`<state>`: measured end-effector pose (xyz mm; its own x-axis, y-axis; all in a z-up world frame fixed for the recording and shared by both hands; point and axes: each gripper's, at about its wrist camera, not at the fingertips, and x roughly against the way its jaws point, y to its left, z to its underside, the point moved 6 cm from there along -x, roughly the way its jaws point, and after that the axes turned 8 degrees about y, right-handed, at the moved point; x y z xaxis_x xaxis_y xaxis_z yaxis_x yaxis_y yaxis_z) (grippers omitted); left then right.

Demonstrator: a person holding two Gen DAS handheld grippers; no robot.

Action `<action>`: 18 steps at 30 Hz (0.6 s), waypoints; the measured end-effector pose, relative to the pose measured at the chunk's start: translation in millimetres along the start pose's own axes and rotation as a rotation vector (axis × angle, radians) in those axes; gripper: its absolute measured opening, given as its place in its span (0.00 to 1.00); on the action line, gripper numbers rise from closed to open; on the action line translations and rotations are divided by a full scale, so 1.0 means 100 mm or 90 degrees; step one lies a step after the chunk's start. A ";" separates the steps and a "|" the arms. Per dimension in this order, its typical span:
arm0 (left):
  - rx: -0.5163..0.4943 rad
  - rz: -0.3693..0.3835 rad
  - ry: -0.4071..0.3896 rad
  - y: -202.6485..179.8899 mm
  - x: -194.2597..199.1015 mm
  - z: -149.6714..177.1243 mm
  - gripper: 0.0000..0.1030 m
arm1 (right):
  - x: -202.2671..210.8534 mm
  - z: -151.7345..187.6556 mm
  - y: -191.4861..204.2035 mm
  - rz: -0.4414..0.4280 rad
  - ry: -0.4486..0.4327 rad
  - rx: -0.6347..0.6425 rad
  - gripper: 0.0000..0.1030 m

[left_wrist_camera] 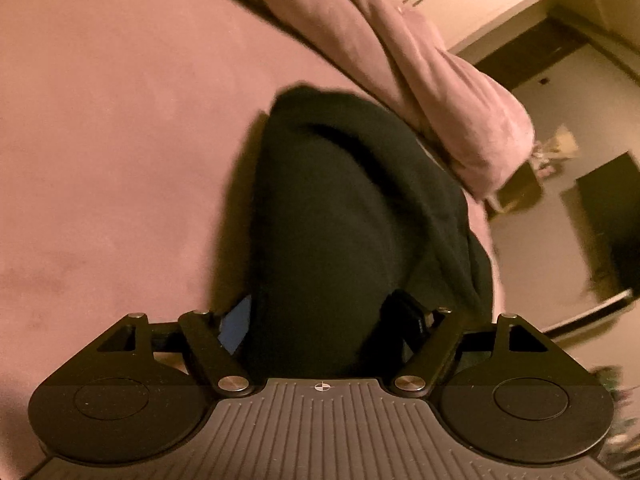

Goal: Fold large clothes

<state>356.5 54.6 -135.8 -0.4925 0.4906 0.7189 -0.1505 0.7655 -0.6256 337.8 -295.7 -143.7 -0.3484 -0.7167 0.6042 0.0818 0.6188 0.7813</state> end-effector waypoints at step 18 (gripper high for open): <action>-0.205 -0.245 -0.099 -0.75 0.08 0.66 0.78 | -0.17 1.07 1.21 0.360 -0.152 0.388 0.33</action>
<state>307.7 -26.7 -103.1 -0.5781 0.1005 0.8097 -0.0868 0.9792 -0.1835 253.6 -174.6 -76.1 -0.5988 -0.2048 0.7743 -0.1889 0.9756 0.1119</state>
